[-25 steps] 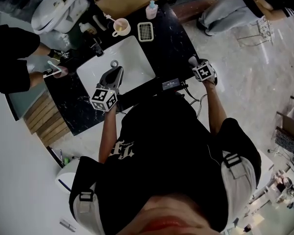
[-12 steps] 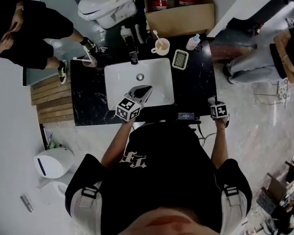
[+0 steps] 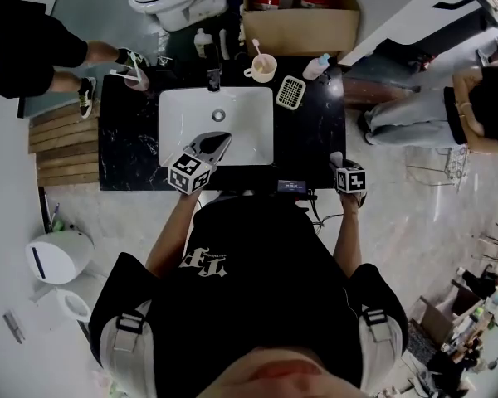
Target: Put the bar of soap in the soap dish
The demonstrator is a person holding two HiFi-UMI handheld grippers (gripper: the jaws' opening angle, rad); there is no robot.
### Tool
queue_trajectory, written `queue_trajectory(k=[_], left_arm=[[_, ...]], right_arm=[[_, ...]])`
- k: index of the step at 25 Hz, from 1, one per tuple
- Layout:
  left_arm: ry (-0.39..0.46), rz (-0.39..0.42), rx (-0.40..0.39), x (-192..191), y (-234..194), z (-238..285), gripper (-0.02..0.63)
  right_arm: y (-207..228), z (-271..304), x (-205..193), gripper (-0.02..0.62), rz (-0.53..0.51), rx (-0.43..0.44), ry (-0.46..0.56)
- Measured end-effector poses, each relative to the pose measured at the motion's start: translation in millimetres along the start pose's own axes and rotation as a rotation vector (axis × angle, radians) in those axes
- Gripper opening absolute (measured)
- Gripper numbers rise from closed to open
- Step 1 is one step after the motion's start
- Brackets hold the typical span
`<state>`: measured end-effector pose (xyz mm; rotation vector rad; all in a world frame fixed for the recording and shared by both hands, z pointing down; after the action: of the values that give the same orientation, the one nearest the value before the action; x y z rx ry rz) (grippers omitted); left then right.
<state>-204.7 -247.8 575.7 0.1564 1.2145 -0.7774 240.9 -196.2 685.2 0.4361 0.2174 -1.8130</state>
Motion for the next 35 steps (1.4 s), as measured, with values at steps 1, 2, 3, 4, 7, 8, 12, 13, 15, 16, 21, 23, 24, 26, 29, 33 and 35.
queue_trajectory(k=[1,2,3,4,7,8,12,13,15,16,21,23,24,26,29,33,35], left_arm=[[0.003,0.000,0.004,0,0,-2,0.008],[0.006,-0.001,0.007,0,0,-3,0.008],[0.009,0.000,0.009,0,1,-4,0.008],[0.012,0.003,0.011,0,2,-5,0.008],[0.021,0.004,0.020,-1,5,-11,0.008],[0.025,0.001,0.024,-3,6,-14,0.008],[0.034,-0.009,0.037,-9,10,-24,0.008],[0.034,-0.007,0.040,-9,10,-27,0.008],[0.034,-0.004,0.054,-12,8,-35,0.008],[0.036,-0.008,0.064,-13,7,-39,0.008],[0.060,-0.036,0.117,-18,-1,-56,0.008],[0.066,-0.046,0.130,-20,-1,-60,0.008],[0.066,-0.049,0.133,-21,0,-60,0.008],[0.067,-0.048,0.130,-20,1,-59,0.008],[0.072,-0.045,0.120,-19,2,-56,0.008],[0.084,-0.039,0.112,-15,4,-55,0.008],[0.094,-0.040,0.109,-11,4,-56,0.008]], right_arm=[[-1,-4,7,0.204,-0.008,0.000,0.017],[-2,-9,15,0.204,-0.016,0.000,0.035],[-3,-14,25,0.204,-0.020,-0.001,0.056],[-4,-19,35,0.204,-0.022,-0.001,0.080],[-8,-34,66,0.204,-0.030,0.001,0.158],[-10,-39,77,0.204,-0.037,0.000,0.182],[-17,-57,124,0.204,-0.087,-0.015,0.273],[-20,-61,135,0.204,-0.101,-0.016,0.293],[-27,-67,154,0.204,-0.126,-0.015,0.325],[-30,-70,161,0.204,-0.138,-0.014,0.339],[-45,-87,191,0.204,-0.187,-0.012,0.398],[-51,-96,200,0.204,-0.199,-0.009,0.431],[-53,-102,204,0.204,-0.205,-0.009,0.447],[-59,-114,214,0.204,-0.221,-0.012,0.483],[-68,-136,229,0.204,-0.253,-0.025,0.546],[-81,-169,247,0.204,-0.283,-0.050,0.648],[-86,-187,254,0.204,-0.288,-0.065,0.711]])
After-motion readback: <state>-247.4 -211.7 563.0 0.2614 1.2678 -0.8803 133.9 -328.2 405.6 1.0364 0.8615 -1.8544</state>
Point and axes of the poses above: the fingertips, and each gripper's own axes: z forward along the fingers, y to its right, x out of its top, the point moved 8 cm from there along -z, backward along the fingers, and after that the axes turned 2 degrees about -x, right-handed, at the moved point
